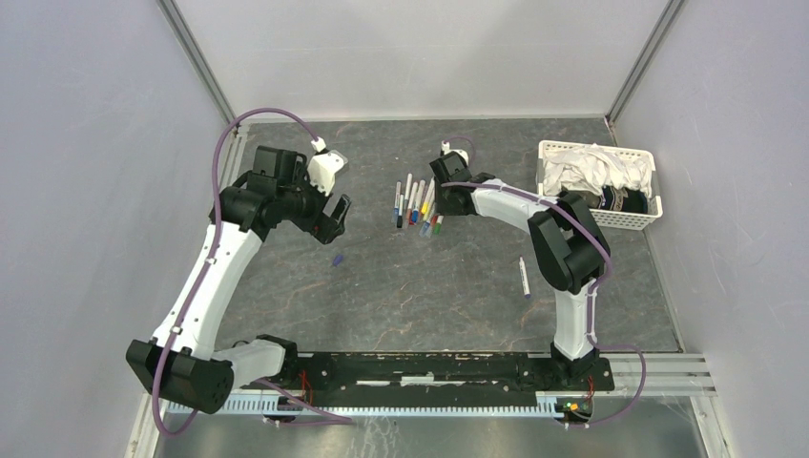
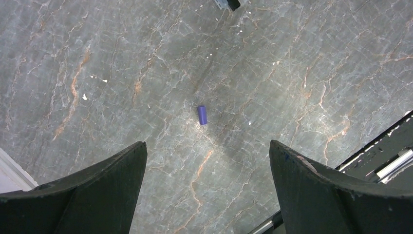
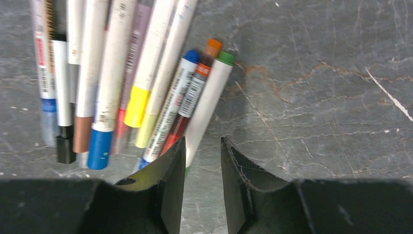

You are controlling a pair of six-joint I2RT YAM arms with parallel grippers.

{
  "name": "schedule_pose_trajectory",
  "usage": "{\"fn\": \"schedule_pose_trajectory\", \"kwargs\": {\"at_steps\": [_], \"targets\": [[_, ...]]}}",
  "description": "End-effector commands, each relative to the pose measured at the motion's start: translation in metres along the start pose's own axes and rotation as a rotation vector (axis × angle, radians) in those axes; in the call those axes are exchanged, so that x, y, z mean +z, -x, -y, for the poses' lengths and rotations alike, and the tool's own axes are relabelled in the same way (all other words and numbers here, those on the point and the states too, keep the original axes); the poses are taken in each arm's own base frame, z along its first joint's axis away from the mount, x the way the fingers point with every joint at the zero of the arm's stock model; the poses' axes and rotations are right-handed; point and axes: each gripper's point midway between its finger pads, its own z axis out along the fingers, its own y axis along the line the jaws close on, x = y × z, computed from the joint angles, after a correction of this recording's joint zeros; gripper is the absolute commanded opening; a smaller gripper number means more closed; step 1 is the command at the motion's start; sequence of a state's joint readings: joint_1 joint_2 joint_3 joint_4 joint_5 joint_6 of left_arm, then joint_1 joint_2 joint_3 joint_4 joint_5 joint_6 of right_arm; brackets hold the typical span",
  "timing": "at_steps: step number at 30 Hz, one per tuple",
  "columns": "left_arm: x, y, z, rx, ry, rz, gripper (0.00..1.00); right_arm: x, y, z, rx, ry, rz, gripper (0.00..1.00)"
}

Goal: Open the pen caps
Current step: Pick up the pen from the center of the board.

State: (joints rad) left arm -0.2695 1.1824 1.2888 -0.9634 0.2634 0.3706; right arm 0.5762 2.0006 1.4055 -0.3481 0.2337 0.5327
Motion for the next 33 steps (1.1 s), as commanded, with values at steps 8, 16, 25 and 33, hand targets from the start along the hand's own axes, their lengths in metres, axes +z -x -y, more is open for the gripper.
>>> {"fn": "schedule_pose_trajectory", "kwargs": {"at_steps": [8, 16, 25, 33], "targets": [[-0.009, 0.000, 0.002, 0.002, 0.008, 0.036, 1.00, 0.011, -0.002, 0.020, 0.021, -0.055, -0.008, 0.39], [-0.007, -0.001, 0.007, 0.000, -0.019, 0.039, 1.00, -0.006, 0.013, 0.011, 0.062, 0.012, 0.039, 0.39], [-0.003, -0.003, 0.012, -0.009, -0.049, 0.038, 1.00, -0.012, 0.023, 0.004, 0.064, 0.020, 0.062, 0.44], [-0.005, -0.004, 0.012, -0.003, -0.041, 0.040, 1.00, 0.009, 0.011, 0.007, 0.055, -0.010, 0.028, 0.43]]}}
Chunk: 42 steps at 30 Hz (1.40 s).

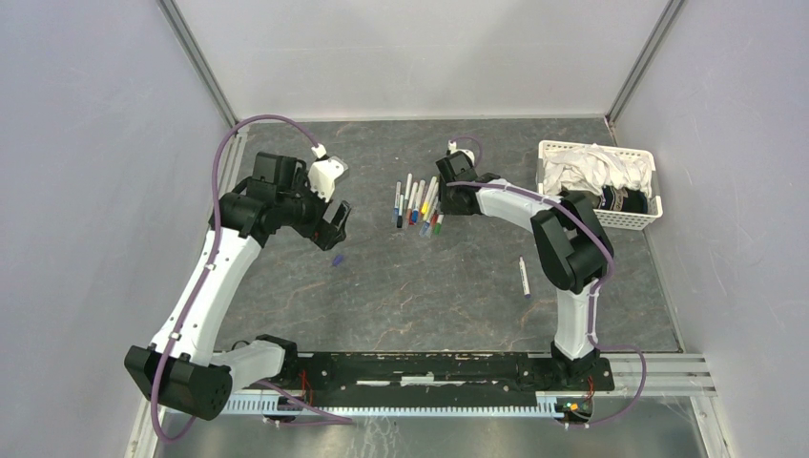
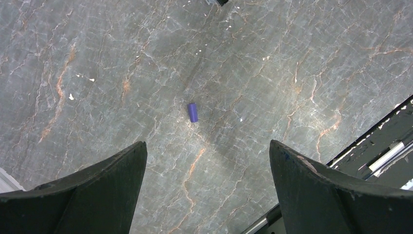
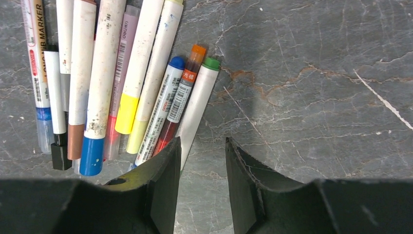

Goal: Open the pen caps
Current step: Pick up the pen from the center of the board.

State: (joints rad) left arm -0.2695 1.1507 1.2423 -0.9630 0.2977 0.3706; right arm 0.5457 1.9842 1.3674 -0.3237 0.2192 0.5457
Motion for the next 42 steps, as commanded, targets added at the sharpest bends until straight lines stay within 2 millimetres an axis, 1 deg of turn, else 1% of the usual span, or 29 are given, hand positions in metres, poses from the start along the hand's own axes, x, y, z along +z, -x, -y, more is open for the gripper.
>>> {"fn": "schedule_pose_trajectory", "kwargs": {"at_steps": [1, 7, 11, 17, 22, 24, 26, 27, 30, 32, 33, 34, 35, 36, 39, 41, 42], "targets": [[-0.005, 0.006, 0.002, 0.002, -0.005, 0.040, 1.00, 0.009, 0.012, -0.006, 0.017, -0.008, 0.028, 0.43], [-0.004, 0.003, 0.003, 0.000, -0.009, 0.037, 1.00, 0.020, 0.009, -0.004, -0.009, -0.040, 0.005, 0.43], [-0.003, 0.002, 0.005, 0.002, -0.015, 0.038, 1.00, 0.023, 0.002, 0.005, -0.025, -0.073, -0.008, 0.41], [-0.003, 0.002, 0.007, -0.001, -0.028, 0.042, 1.00, 0.017, -0.007, 0.021, -0.049, -0.124, -0.009, 0.33], [-0.003, 0.006, 0.013, -0.010, -0.064, 0.058, 1.00, 0.006, -0.013, 0.038, -0.068, -0.172, 0.001, 0.19], [-0.002, 0.007, 0.016, -0.020, -0.080, 0.061, 1.00, -0.002, -0.009, 0.039, -0.056, -0.168, 0.018, 0.13], [0.000, 0.007, 0.017, -0.035, -0.090, 0.059, 1.00, -0.013, -0.002, 0.037, -0.031, -0.150, 0.047, 0.03], [0.001, 0.008, 0.019, -0.041, -0.100, 0.059, 1.00, -0.022, 0.006, 0.031, -0.010, -0.118, 0.076, 0.00], [0.002, 0.010, 0.026, -0.059, -0.139, 0.078, 1.00, -0.051, 0.021, 0.009, 0.050, 0.003, 0.152, 0.00], [0.003, 0.012, 0.032, -0.069, -0.172, 0.096, 1.00, -0.079, 0.036, -0.013, 0.087, 0.092, 0.226, 0.00], [0.005, 0.013, 0.034, -0.076, -0.186, 0.104, 1.00, -0.091, 0.040, -0.024, 0.102, 0.134, 0.253, 0.00], [0.007, 0.014, 0.037, -0.085, -0.202, 0.109, 1.00, -0.107, 0.047, -0.038, 0.125, 0.196, 0.297, 0.00], [0.009, 0.015, 0.039, -0.089, -0.221, 0.115, 1.00, -0.119, 0.048, -0.050, 0.146, 0.251, 0.324, 0.00], [0.012, 0.016, 0.042, -0.094, -0.242, 0.123, 1.00, -0.135, 0.055, -0.064, 0.169, 0.314, 0.368, 0.00], [0.017, 0.022, 0.051, -0.117, -0.304, 0.157, 1.00, -0.175, 0.059, -0.096, 0.242, 0.462, 0.454, 0.00], [0.016, 0.027, 0.062, -0.122, -0.374, 0.189, 1.00, -0.200, 0.061, -0.117, 0.275, 0.553, 0.500, 0.00], [0.015, 0.029, 0.067, -0.121, -0.402, 0.203, 1.00, -0.208, 0.062, -0.124, 0.288, 0.579, 0.513, 0.00]]}}
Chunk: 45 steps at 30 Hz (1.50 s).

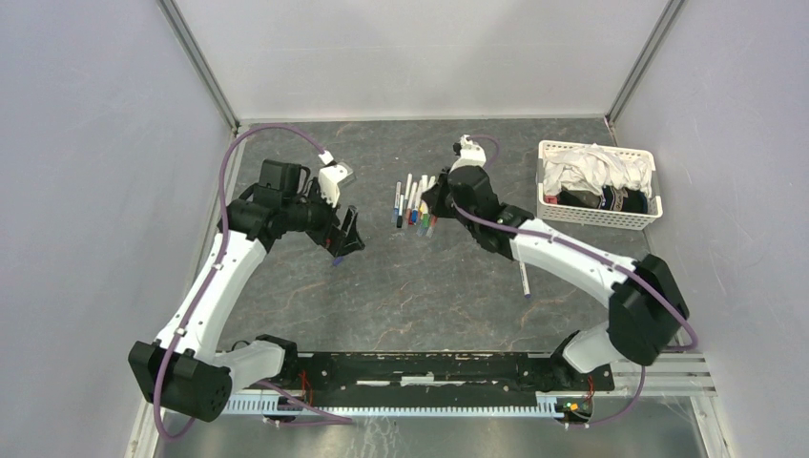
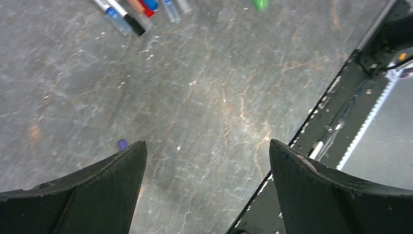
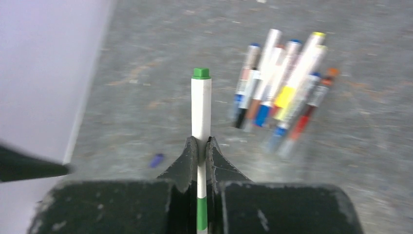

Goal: Open the pen caps
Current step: Pick up the pen from the center of the board, then open the pen cap from the pen.

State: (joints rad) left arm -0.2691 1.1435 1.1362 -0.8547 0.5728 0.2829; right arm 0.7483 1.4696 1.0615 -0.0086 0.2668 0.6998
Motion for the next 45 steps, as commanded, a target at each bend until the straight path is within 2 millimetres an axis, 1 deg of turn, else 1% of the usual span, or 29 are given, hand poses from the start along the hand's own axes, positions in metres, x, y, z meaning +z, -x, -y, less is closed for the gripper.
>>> {"fn": "schedule_pose_trajectory", "kwargs": {"at_steps": [1, 3, 5, 9, 12, 16, 19, 21, 23, 25, 27, 31, 34, 35, 36, 37, 39, 40, 41, 43, 44, 45], "targets": [[0.005, 0.024, 0.026, -0.032, -0.167, 0.120, 1.00, -0.021, 0.028, -0.068, 0.158, 0.205, 0.143, 0.00], [0.003, 0.027, 0.033, -0.018, -0.202, 0.144, 1.00, -0.029, 0.027, -0.090, 0.182, 0.255, 0.151, 0.00], [0.000, 0.032, 0.039, 0.003, -0.228, 0.170, 1.00, -0.037, 0.027, -0.107, 0.217, 0.300, 0.165, 0.00], [0.000, 0.034, 0.046, 0.005, -0.277, 0.185, 1.00, -0.050, 0.027, -0.131, 0.268, 0.371, 0.192, 0.00], [0.003, 0.032, 0.050, -0.006, -0.313, 0.184, 0.96, -0.055, 0.027, -0.145, 0.275, 0.400, 0.202, 0.00], [0.006, 0.030, 0.050, -0.017, -0.323, 0.176, 0.90, -0.057, 0.021, -0.152, 0.277, 0.411, 0.194, 0.00], [0.008, 0.030, 0.048, -0.016, -0.316, 0.175, 0.79, -0.059, 0.016, -0.154, 0.285, 0.420, 0.191, 0.00], [0.008, 0.031, 0.046, -0.016, -0.305, 0.178, 0.67, -0.059, 0.012, -0.153, 0.286, 0.418, 0.188, 0.00], [0.008, 0.032, 0.044, -0.022, -0.292, 0.185, 0.60, -0.060, 0.009, -0.152, 0.286, 0.413, 0.187, 0.00], [0.008, 0.034, 0.043, -0.025, -0.277, 0.195, 0.44, -0.060, 0.004, -0.150, 0.287, 0.409, 0.184, 0.00], [0.007, 0.037, 0.040, -0.019, -0.251, 0.211, 0.32, -0.061, 0.000, -0.150, 0.284, 0.406, 0.179, 0.00], [0.007, 0.036, 0.038, -0.018, -0.233, 0.218, 0.25, -0.064, -0.008, -0.148, 0.283, 0.400, 0.171, 0.00], [0.010, 0.032, 0.034, -0.017, -0.221, 0.205, 0.14, -0.065, -0.010, -0.148, 0.278, 0.402, 0.164, 0.00], [0.011, 0.029, 0.032, -0.004, -0.211, 0.197, 0.09, -0.066, -0.010, -0.149, 0.275, 0.403, 0.160, 0.03], [0.012, 0.027, 0.029, 0.016, -0.193, 0.190, 0.06, -0.068, -0.009, -0.148, 0.267, 0.401, 0.157, 0.11], [0.012, 0.023, 0.026, 0.041, -0.181, 0.178, 0.03, -0.069, -0.008, -0.147, 0.247, 0.400, 0.152, 0.22], [0.012, 0.014, 0.022, 0.106, -0.158, 0.151, 0.02, -0.068, -0.007, -0.144, 0.211, 0.406, 0.106, 0.40], [0.012, 0.008, 0.020, 0.145, -0.152, 0.134, 0.02, -0.065, -0.003, -0.140, 0.204, 0.414, 0.082, 0.50], [0.011, -0.001, 0.020, 0.170, -0.150, 0.110, 0.02, -0.064, -0.004, -0.138, 0.201, 0.440, 0.031, 0.60], [0.009, -0.014, 0.021, 0.229, -0.150, 0.079, 0.02, -0.060, 0.002, -0.125, 0.200, 0.471, -0.052, 0.68], [0.006, -0.019, 0.023, 0.260, -0.155, 0.069, 0.02, -0.062, 0.001, -0.122, 0.171, 0.498, -0.093, 0.70], [0.004, -0.025, 0.025, 0.296, -0.162, 0.059, 0.02, -0.064, 0.006, -0.120, 0.137, 0.516, -0.112, 0.72]]}}
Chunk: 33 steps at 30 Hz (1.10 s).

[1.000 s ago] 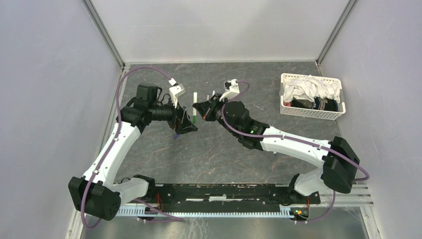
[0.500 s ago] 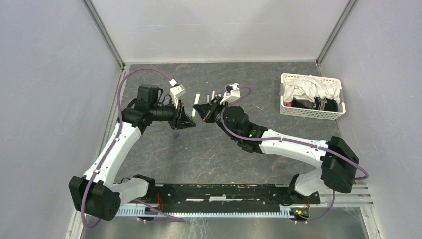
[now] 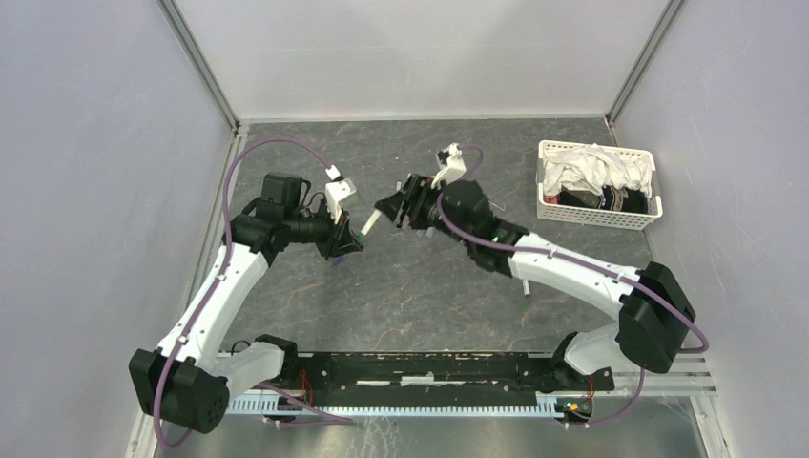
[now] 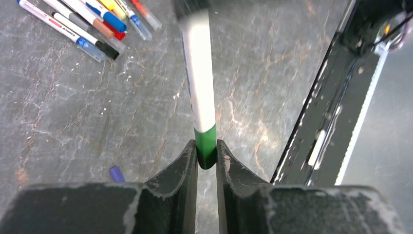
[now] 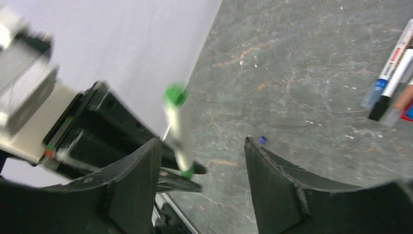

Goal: Open the pen caps
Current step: Open the pen cap from the pen.

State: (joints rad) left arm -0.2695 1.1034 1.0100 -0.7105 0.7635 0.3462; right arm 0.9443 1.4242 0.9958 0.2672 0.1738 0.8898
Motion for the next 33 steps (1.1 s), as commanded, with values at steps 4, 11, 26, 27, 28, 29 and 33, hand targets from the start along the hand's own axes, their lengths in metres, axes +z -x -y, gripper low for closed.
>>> {"fn": "schedule_pose_trajectory", "kwargs": {"at_steps": [4, 11, 26, 27, 28, 29, 33], "targets": [[-0.023, -0.036, 0.013, 0.332, -0.010, -0.109, 0.02, -0.021, 0.021, -0.020, -0.187, 0.177, -0.278, 0.80], [-0.030, -0.062, 0.009, 0.451, -0.018, -0.260, 0.02, -0.021, -0.029, -0.027, -0.270, 0.349, -0.600, 0.82], [-0.032, -0.073, 0.006, 0.678, -0.025, -0.321, 0.02, -0.028, -0.103, -0.033, -0.315, 0.477, -0.845, 0.67], [-0.033, -0.072, 0.007, 0.685, -0.029, -0.321, 0.02, -0.028, -0.107, -0.035, -0.322, 0.482, -0.860, 0.65], [-0.033, -0.072, 0.008, 0.696, -0.032, -0.319, 0.02, -0.027, -0.110, -0.037, -0.325, 0.491, -0.867, 0.64], [-0.033, -0.071, 0.009, 0.702, -0.035, -0.315, 0.02, -0.027, -0.113, -0.040, -0.327, 0.499, -0.874, 0.64], [-0.034, -0.068, 0.010, 0.724, -0.040, -0.308, 0.02, -0.030, -0.120, -0.043, -0.341, 0.522, -0.891, 0.57]]}}
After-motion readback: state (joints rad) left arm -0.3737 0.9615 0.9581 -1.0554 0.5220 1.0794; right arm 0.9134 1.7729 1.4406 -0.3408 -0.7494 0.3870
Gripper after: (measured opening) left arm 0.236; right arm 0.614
